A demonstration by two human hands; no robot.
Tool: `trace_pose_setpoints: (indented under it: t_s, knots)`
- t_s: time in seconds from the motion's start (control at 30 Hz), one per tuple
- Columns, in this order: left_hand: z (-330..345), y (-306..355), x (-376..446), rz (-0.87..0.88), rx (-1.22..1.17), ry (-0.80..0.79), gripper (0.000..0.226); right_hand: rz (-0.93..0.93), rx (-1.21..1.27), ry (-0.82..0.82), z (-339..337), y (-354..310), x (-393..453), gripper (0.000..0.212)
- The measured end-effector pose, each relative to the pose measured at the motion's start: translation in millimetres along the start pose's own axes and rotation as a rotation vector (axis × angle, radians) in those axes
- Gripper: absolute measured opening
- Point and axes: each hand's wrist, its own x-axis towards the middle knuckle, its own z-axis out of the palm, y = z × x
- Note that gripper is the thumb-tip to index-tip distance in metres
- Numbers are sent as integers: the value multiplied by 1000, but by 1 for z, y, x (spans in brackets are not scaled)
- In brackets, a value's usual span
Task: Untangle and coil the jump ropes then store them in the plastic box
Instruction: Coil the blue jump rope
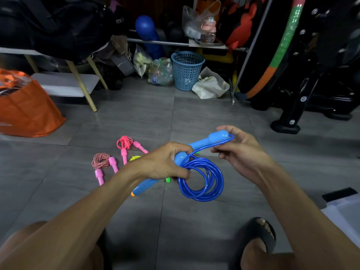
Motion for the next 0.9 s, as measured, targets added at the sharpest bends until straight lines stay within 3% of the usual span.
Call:
trace_pose_setpoints:
  t_s: [0.17, 0.47, 0.7, 0.8, 0.9]
  knots:
    - [2, 2, 1, 3, -53, 22, 19, -36, -259, 203, -2, 6, 2, 27]
    - [2, 12, -2, 18, -117, 19, 20, -146, -508, 411, -3, 9, 7, 8]
    - [-3, 12, -2, 58, -105, 70, 23, 137, -188, 155, 5, 10, 2, 14]
    - [-3, 11, -2, 83, -95, 158, 18, 158, -244, -39, 5, 8, -5, 24]
    - [-4, 6, 0, 120, -44, 244, 16, 117, -289, -119, 5, 9, -6, 29]
